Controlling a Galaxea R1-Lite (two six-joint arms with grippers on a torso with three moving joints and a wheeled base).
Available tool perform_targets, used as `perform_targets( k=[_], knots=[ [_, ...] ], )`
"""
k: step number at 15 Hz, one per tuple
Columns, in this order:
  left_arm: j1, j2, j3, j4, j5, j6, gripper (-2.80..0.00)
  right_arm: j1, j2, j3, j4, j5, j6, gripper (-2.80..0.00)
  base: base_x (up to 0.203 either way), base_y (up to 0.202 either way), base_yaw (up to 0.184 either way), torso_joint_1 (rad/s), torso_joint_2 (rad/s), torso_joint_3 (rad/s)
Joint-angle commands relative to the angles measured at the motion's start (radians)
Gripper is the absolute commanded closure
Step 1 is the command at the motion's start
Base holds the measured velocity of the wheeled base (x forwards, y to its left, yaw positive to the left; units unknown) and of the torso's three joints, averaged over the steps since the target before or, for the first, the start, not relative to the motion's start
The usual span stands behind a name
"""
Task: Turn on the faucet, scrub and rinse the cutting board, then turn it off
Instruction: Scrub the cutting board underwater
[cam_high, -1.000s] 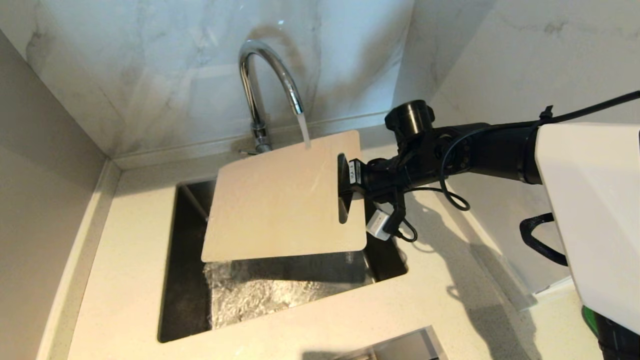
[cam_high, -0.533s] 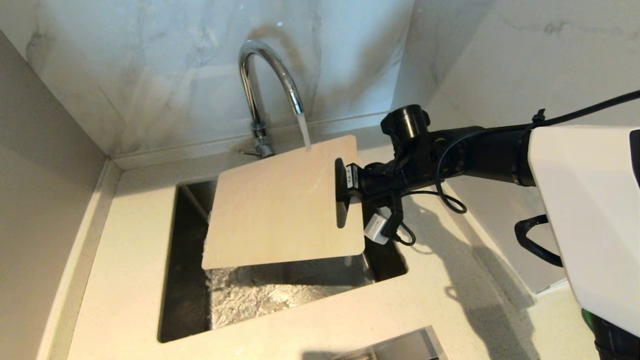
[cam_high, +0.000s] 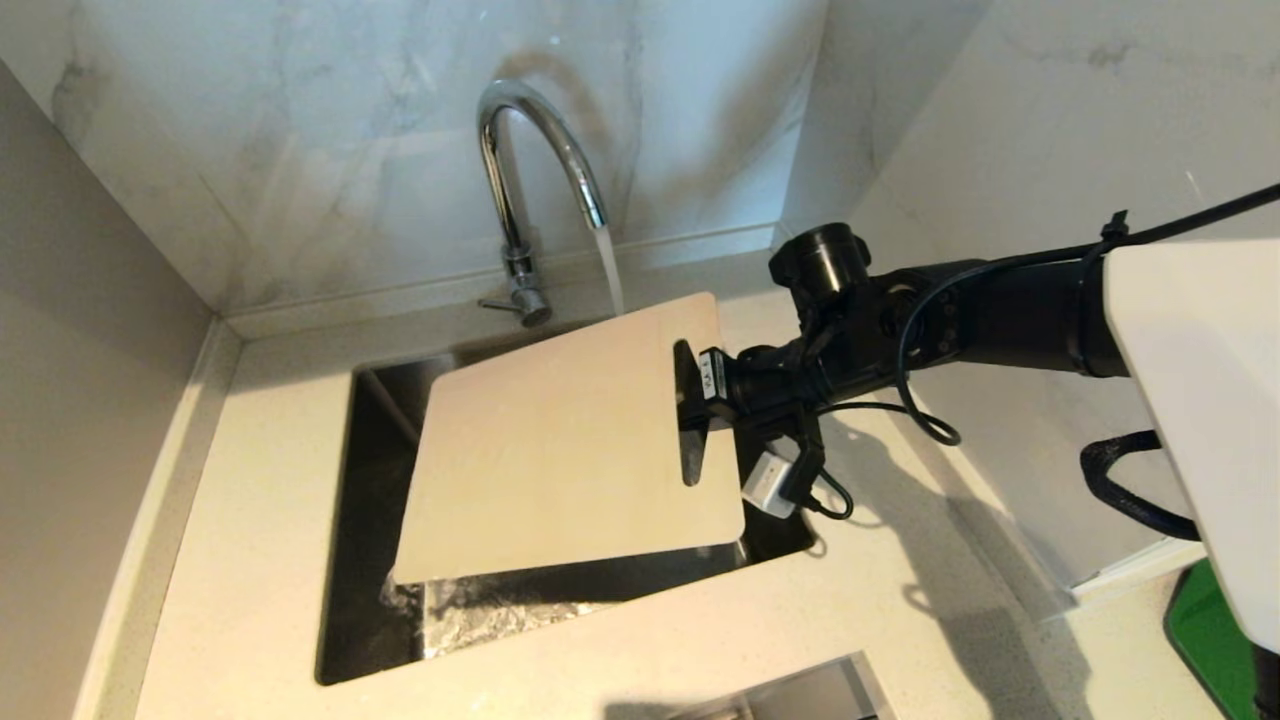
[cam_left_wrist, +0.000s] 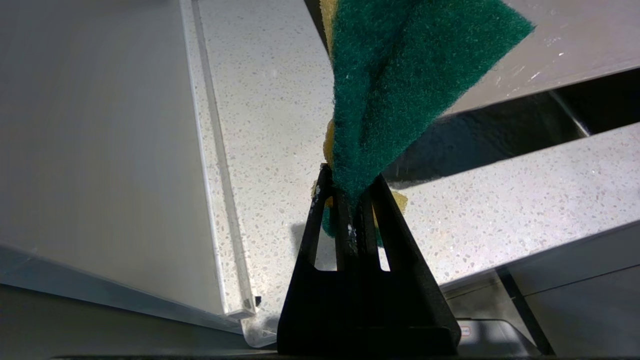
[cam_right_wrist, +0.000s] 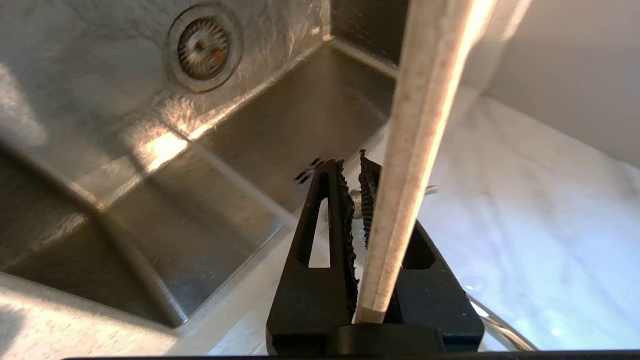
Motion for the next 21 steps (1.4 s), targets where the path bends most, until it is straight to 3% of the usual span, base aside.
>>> perform_targets(
  k=[1,5,11,16,21],
  knots=[
    [0.0,0.001,0.002,-0.001,0.0,-0.001,0.0,0.003,-0.049,0.032,0.002,0.012,-0.016,0.0,0.0,0.0,0.0,0.0,0.0,0.0],
    [0.0,0.001,0.002,0.001,0.0,-0.001,0.0,0.034,-0.123,0.157,-0.01,0.011,-0.016,0.0,0.0,0.0,0.0,0.0,0.0,0.0],
    [0.0,0.001,0.002,-0.001,0.0,0.001,0.0,0.039,-0.215,0.361,-0.177,0.014,-0.016,0.0,0.0,0.0,0.0,0.0,0.0,0.0],
    [0.0,0.001,0.002,0.0,0.0,0.0,0.0,0.039,-0.22,0.45,-0.274,0.036,-0.014,0.0,0.0,0.0,0.0,0.0,0.0,0.0],
    [0.0,0.001,-0.001,0.001,0.003,0.016,0.0,0.039,-0.224,0.468,-0.289,0.039,0.001,0.0,0.0,0.0,0.0,0.0,0.0,0.0]
  ],
)
